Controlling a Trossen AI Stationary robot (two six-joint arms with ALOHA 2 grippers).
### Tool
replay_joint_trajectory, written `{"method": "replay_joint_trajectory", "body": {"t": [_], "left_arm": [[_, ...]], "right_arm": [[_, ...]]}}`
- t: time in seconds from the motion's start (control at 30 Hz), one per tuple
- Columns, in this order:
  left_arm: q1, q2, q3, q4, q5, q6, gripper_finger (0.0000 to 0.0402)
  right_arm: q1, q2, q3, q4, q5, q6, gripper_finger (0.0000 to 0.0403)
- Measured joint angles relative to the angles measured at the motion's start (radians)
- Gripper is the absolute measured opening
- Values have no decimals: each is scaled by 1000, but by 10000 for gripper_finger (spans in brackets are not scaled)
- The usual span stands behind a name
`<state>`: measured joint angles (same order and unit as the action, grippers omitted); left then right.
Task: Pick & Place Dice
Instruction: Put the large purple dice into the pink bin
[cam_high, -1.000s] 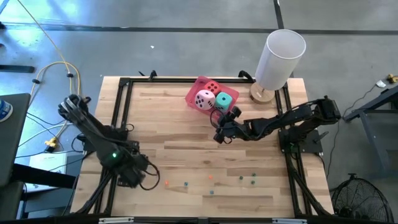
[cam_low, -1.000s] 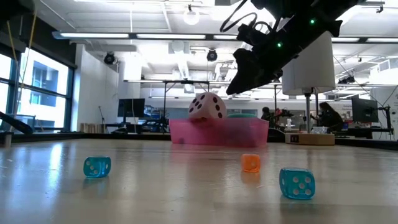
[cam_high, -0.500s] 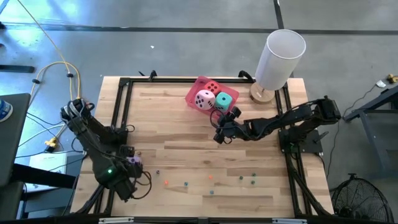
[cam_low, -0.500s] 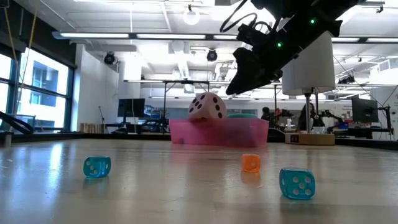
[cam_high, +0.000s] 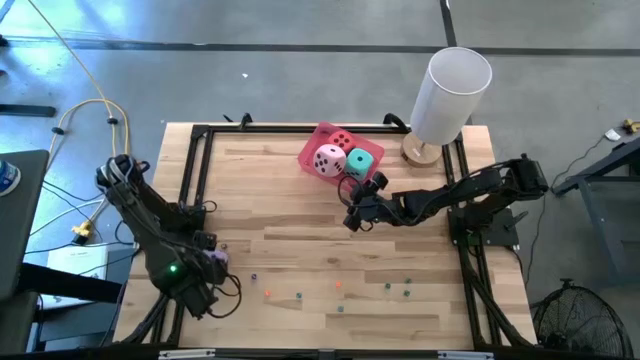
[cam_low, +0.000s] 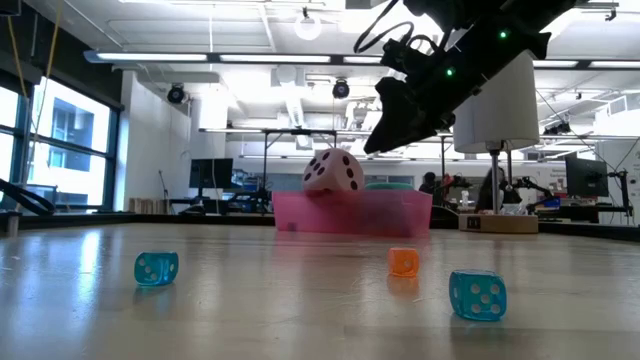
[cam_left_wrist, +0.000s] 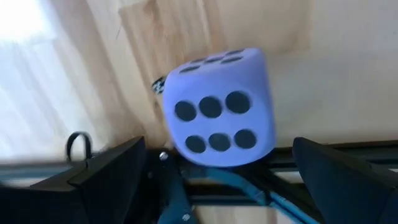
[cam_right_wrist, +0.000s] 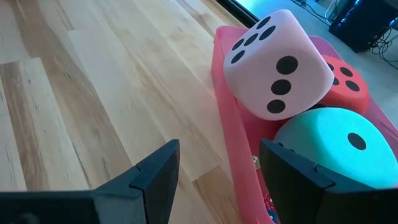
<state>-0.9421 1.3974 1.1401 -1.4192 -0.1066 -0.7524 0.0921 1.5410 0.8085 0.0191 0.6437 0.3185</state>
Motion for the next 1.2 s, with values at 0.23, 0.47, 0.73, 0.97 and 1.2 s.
{"method": "replay_joint_trajectory", "body": {"t": [0.23, 0.47, 0.73, 0.97, 1.2], "left_arm": [[0, -65, -69, 65, 8, -2, 397], [-3, -67, -114, 99, 5, -3, 397], [-2, -68, -125, 147, 11, -2, 397], [11, -67, -163, 164, 3, -23, 397], [11, -67, -163, 173, 31, -40, 397]], "right_arm": [[0, 0, 0, -15, -1, 3, 210], [0, 0, 0, -15, -2, 21, 210], [0, 0, 0, -15, -3, 21, 210], [0, 0, 0, -16, -23, 21, 210], [0, 0, 0, -16, -23, 21, 210]]}}
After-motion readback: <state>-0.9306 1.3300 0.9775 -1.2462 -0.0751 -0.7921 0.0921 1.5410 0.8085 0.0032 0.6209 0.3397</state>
